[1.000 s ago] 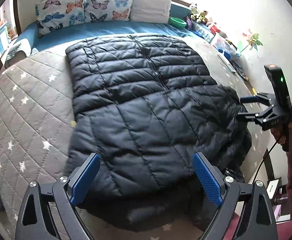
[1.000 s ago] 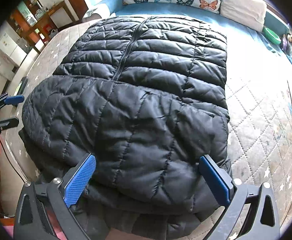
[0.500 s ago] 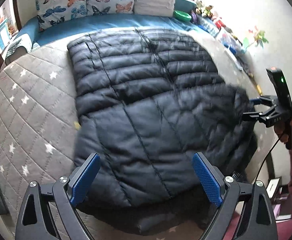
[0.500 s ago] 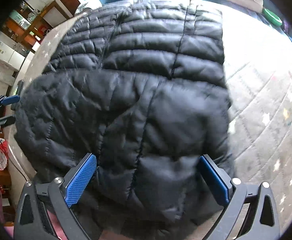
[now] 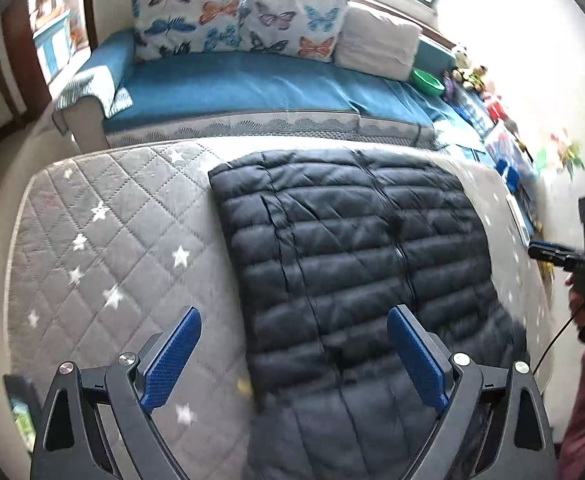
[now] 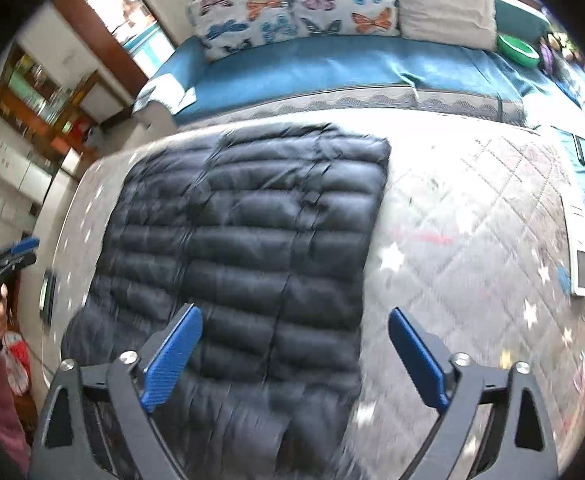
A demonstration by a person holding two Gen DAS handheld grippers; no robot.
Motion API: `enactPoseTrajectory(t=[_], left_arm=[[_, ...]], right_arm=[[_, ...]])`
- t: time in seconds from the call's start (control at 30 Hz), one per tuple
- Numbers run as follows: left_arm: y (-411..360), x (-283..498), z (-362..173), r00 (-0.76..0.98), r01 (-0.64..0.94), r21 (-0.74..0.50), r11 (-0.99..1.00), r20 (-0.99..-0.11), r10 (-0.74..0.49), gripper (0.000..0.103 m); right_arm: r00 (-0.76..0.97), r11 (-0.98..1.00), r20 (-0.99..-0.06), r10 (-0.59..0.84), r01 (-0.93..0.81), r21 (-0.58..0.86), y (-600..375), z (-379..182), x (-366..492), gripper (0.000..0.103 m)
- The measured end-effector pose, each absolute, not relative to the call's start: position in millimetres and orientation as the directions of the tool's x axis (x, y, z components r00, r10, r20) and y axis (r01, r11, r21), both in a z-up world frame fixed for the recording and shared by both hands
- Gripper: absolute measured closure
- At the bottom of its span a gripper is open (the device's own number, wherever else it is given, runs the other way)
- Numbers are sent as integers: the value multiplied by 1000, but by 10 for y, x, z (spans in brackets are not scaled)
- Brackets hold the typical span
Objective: Fold large clothes
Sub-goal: 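Move both tools to the edge of the folded black jacket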
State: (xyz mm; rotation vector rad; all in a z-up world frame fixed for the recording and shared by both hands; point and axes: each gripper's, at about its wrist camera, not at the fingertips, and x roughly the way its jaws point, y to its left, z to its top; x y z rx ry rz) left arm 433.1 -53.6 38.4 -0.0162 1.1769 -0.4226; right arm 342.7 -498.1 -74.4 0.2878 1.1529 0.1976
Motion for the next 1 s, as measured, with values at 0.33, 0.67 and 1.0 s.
enactPoseTrajectory(t=[0.33,0.67,1.0], left_arm=[[-547,5530,-412,259,187,-289,939,-908,-331,2],[-485,6074,-996,237,130,-308,943,-913,-331,14],[-684,6070,-1061,330,213,-257,943,-889,-317,74]], right_arm=[[367,900,-858,360,105,423,-5316,-1450,4381,20],[391,883,-836,384,110,457,-5394,-1629,4580,25],[443,874,-816,371,130,468,-5400,-1593,4589,67]])
